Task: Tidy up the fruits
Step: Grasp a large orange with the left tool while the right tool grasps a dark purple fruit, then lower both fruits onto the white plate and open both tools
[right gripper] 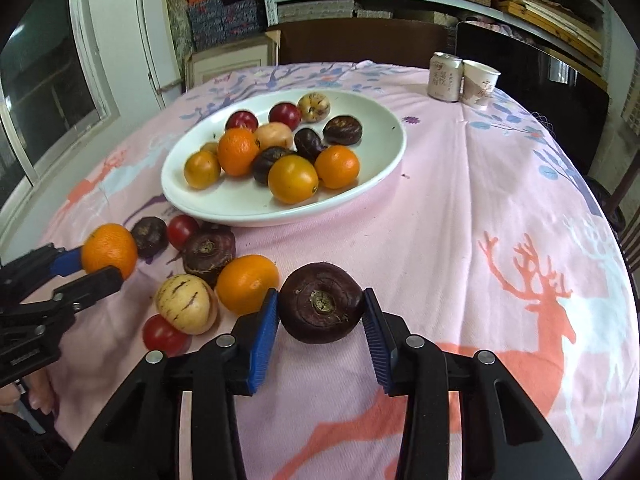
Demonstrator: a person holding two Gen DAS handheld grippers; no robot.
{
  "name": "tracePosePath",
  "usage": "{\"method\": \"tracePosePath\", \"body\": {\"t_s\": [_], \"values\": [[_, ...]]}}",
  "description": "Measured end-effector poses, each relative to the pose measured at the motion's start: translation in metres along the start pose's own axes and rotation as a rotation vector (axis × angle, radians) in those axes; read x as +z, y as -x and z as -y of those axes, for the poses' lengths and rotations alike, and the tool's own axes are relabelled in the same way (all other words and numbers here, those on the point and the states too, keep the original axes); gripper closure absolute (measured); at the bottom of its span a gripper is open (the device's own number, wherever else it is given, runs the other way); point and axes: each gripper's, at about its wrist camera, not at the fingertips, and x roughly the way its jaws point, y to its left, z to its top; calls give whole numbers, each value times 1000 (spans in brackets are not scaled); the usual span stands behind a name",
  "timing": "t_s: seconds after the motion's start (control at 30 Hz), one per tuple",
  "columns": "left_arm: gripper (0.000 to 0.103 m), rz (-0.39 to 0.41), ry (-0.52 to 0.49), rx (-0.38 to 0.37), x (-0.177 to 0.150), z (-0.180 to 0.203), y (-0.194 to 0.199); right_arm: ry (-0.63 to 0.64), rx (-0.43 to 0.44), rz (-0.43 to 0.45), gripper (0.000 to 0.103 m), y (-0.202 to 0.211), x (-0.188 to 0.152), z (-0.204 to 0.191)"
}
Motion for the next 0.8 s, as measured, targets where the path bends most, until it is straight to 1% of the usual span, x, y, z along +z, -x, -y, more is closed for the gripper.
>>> {"method": "tracePosePath", "body": {"t_s": [0.1,0.2,0.3,0.4,0.47,0.53,0.57,0.63,0.7,0.8], "values": [[59,9,0,-9,8,2,7,-21,15,37,61,19,1,8],[58,35,-10,-8,24,4,16,-29,42,96,61,43,11,12],[58,54,-22,-5,47,5,19,-22,70,135,61,57,28,13],[58,58,-39,9,80,3,12,-33,107,149,61,57,56,15],[58,51,-39,18,101,-2,1,-47,122,154,61,50,81,16],[58,55,-56,50,119,-5,-14,-56,141,145,61,37,100,16],[58,46,-62,61,126,-7,-24,-54,142,139,61,28,110,15],[58,6,-38,62,138,-17,-49,-62,136,120,61,6,126,14],[58,-35,-7,62,145,-29,-75,-63,149,96,61,-18,139,12],[58,-83,28,65,148,-44,-104,-67,144,53,61,-56,154,7]]}}
